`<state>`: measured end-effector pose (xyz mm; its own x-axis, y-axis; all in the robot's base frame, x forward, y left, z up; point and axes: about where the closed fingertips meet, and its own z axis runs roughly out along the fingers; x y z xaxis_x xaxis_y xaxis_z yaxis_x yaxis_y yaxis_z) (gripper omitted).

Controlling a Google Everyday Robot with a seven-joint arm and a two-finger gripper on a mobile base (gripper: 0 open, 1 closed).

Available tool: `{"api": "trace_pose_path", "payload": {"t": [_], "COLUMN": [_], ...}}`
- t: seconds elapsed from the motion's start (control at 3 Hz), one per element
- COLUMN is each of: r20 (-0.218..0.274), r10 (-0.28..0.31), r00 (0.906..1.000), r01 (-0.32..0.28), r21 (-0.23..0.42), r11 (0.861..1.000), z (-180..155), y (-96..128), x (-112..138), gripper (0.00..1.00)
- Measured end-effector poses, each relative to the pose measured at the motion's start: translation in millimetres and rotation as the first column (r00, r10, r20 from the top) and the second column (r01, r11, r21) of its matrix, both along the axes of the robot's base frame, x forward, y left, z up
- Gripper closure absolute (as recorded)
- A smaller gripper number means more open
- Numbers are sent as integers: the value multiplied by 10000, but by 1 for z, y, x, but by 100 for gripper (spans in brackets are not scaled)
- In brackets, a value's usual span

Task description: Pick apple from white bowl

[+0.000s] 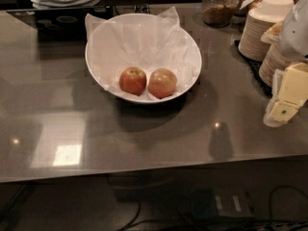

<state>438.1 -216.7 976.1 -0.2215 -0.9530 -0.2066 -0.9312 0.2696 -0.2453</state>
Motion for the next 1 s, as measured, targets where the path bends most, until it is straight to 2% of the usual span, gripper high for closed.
{"api": "trace_pose_path", "payload": {"t": [0.33,0.67,1.0], "r20": [3,345,632], "r10": [1,175,610], "r00": [10000,9993,9961], "r01": [-1,-188,-677], "r21": [3,375,1109], "r11": [10000,9991,9915], "z": [0,5,7], "y": [0,13,41], "x": [0,10,27], "gripper": [0,0,0]}}
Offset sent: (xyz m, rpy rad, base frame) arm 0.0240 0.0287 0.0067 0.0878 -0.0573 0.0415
